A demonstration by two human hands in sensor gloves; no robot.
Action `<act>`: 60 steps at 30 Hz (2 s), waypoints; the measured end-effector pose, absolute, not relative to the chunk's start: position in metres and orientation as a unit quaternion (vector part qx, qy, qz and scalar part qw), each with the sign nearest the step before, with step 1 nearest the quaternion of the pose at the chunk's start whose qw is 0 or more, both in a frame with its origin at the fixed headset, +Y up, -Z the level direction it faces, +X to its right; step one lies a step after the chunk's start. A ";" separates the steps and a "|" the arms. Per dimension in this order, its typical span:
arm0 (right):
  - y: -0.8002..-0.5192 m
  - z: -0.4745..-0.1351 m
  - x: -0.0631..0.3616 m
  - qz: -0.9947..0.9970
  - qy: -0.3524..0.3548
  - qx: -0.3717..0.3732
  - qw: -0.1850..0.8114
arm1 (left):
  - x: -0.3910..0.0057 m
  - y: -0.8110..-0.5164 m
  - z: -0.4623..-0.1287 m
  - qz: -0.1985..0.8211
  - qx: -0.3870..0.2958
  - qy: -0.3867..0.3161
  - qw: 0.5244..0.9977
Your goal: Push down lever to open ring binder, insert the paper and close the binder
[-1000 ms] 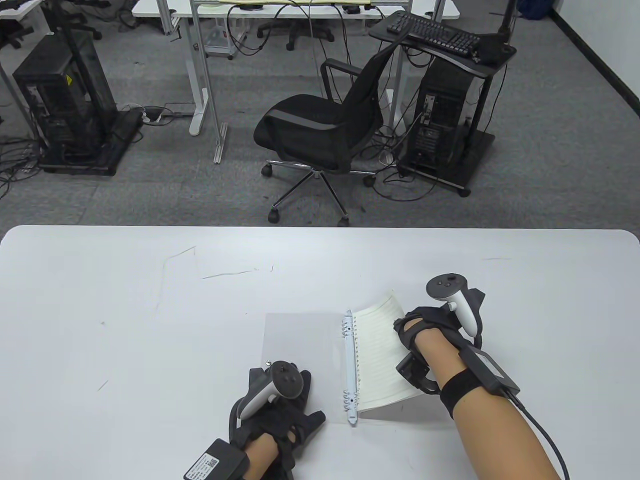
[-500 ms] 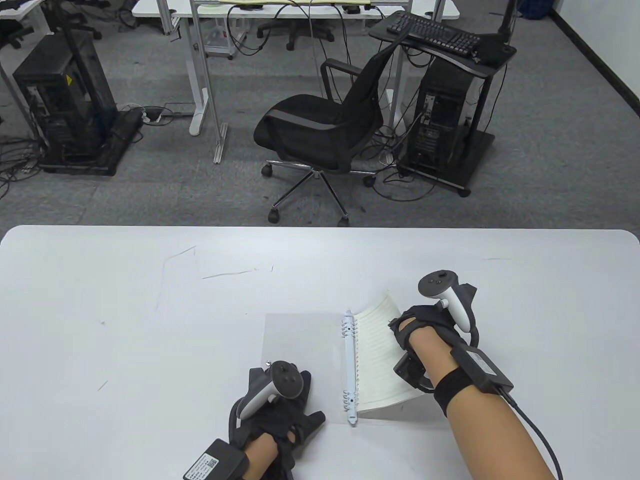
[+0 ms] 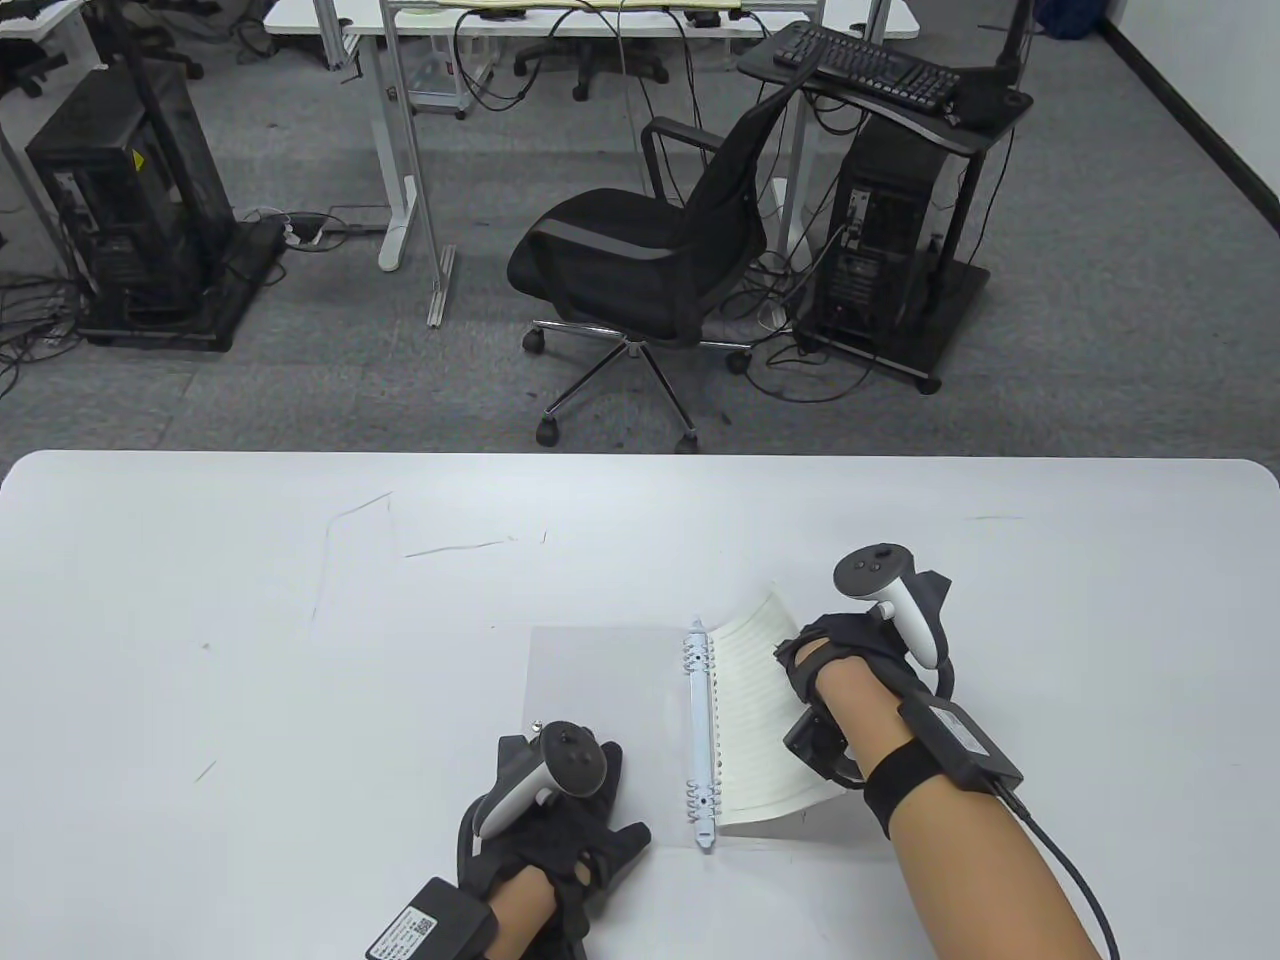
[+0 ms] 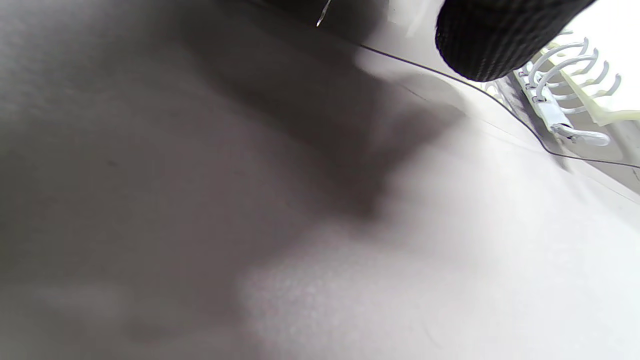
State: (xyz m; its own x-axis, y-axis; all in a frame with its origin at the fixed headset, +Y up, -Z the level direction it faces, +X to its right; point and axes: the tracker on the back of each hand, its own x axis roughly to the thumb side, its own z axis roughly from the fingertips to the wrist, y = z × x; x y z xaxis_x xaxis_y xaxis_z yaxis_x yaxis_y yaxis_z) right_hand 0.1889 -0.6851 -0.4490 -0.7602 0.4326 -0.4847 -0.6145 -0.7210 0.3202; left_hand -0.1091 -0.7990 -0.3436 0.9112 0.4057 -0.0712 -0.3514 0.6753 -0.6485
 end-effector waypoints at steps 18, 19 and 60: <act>-0.675 -0.438 0.218 0.911 0.216 -0.204 0.286 | -0.109 -0.799 -0.344 0.209 -0.347 -0.038 0.913; -0.673 -0.436 0.222 0.911 0.214 -0.205 0.286 | -0.109 -0.799 -0.344 0.209 -0.347 -0.037 0.913; -0.782 -0.370 0.279 0.949 0.212 -0.026 0.231 | -0.168 -0.797 -0.363 0.254 -0.262 0.139 0.921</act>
